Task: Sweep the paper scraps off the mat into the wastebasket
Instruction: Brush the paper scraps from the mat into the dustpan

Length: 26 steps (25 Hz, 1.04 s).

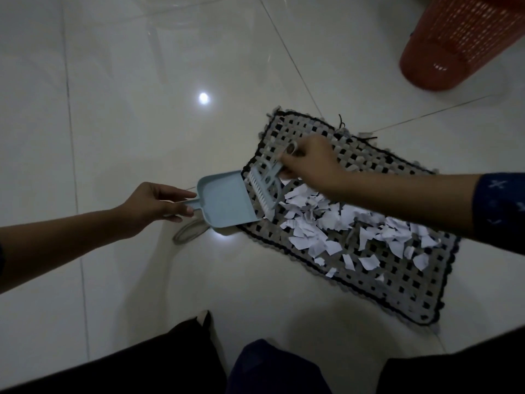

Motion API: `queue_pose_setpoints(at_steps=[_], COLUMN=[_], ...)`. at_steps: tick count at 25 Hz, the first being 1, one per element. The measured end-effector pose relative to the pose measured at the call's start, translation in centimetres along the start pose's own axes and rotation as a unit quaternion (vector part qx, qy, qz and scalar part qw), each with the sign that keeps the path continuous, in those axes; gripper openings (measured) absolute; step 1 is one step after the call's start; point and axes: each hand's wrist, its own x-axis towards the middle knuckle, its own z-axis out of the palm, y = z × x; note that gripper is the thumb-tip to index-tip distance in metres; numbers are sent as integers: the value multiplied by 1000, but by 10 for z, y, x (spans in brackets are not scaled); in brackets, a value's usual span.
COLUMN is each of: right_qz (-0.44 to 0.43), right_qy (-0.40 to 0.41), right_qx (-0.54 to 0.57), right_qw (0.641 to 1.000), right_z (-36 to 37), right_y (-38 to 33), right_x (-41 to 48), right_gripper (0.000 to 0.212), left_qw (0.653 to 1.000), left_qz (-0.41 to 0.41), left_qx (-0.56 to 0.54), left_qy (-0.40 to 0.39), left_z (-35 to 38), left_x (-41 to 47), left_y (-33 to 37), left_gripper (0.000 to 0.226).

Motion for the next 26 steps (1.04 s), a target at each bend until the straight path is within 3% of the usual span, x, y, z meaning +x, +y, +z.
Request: queue_pose_setpoints(at_steps=[4, 9, 14, 23, 26], right_qz=[-19, -35, -4, -95, -74], right_qy=[20, 97, 162, 57, 87], right_qx=[-44, -138, -70, -139, -166], right_qw=[999, 985, 984, 984, 979], right_z=[16, -21, -47, 23, 4], right_y=[27, 34, 37, 16, 13], right_x=[-10, -6, -3, -6, 0], right_gripper=[19, 23, 24, 24, 25], left_qw=[998, 996, 993, 989, 987], left_qz=[39, 65, 92, 104, 114], left_qx=[55, 59, 71, 97, 104], left_qy=[19, 22, 26, 33, 34], left_z=[8, 11, 9, 4, 5], left_x=[-6, -4, -3, -2, -1], left_y=[-3, -3, 4, 4, 4], left_gripper=[38, 36, 34, 45, 37])
